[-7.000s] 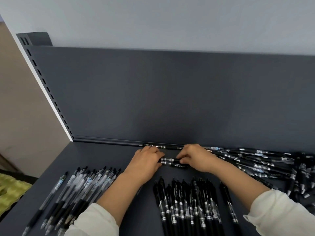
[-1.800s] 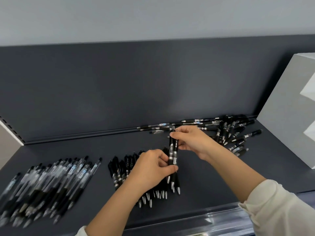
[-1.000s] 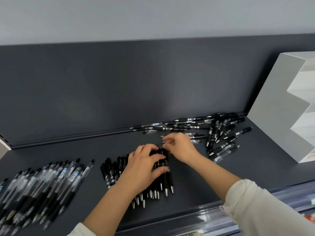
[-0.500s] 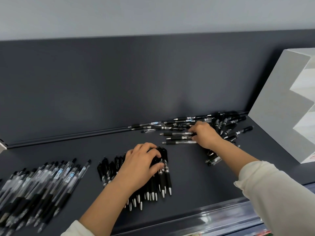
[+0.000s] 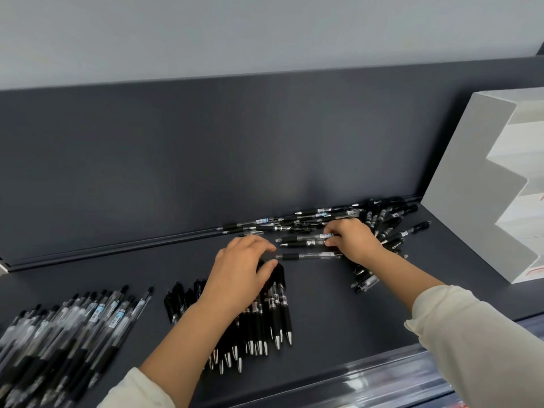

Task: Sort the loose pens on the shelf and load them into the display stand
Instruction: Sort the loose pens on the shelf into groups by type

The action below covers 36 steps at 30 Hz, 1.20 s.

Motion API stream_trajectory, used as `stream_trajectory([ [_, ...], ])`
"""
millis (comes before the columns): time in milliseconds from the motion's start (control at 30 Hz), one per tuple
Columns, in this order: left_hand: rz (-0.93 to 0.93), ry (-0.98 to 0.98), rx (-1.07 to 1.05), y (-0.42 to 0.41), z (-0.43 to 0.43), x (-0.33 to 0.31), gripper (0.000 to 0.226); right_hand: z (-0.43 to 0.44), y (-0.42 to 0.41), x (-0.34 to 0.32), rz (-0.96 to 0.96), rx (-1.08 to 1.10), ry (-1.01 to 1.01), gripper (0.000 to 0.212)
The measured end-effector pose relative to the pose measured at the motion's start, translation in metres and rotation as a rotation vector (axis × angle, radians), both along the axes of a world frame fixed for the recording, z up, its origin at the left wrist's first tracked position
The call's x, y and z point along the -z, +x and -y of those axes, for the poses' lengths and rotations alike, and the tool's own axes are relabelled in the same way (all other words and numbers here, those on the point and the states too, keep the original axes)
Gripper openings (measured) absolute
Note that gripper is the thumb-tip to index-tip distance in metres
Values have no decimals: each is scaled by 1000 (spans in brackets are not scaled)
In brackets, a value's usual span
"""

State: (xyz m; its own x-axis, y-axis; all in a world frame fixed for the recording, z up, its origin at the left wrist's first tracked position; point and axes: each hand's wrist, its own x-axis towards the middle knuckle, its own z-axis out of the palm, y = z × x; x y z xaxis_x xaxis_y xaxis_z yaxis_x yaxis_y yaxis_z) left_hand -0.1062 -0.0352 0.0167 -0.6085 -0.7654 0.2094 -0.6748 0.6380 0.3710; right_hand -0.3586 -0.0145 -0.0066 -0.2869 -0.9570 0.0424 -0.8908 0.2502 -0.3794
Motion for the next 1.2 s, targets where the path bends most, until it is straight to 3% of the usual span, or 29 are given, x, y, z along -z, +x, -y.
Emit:
stream_trajectory([
  [233, 5, -150, -9, -1, 9, -15, 46, -15, 29, -46, 34, -263, -229, 13],
  [400, 70, -59, -9, 7, 0, -23, 26, -24, 53, -54, 89, -373, -206, 11],
  [533, 12, 156, -33, 20, -6, -16, 16, -31, 56, -45, 494, -254, -148, 33],
  [667, -244, 379, -81, 26, -14, -11, 13, -31, 64, -44, 996, -69, -224, 47],
  [733, -345, 440, -113, 28, -19, -11, 13, -29, 72, -43, 1318, 1, -228, 45],
  [833, -415, 495, -142, 34, -24, -12, 12, -27, 91, -42, 1482, 25, -204, 28],
  [933, -436, 475, -187, 46, -26, -11, 14, -23, 107, -38, 1498, 30, -202, 12],
  [1000, -409, 362, -255, 58, -24, -9, 18, -20, 111, -37, 1432, 83, -230, 5],
  [1100, -394, 225, -394, 80, -19, -3, 19, -15, 112, -39, 1197, 119, -215, 11],
  [1200, -390, 207, -507, 98, -17, 5, 21, -10, 117, -38, 869, 72, -115, 25],
])
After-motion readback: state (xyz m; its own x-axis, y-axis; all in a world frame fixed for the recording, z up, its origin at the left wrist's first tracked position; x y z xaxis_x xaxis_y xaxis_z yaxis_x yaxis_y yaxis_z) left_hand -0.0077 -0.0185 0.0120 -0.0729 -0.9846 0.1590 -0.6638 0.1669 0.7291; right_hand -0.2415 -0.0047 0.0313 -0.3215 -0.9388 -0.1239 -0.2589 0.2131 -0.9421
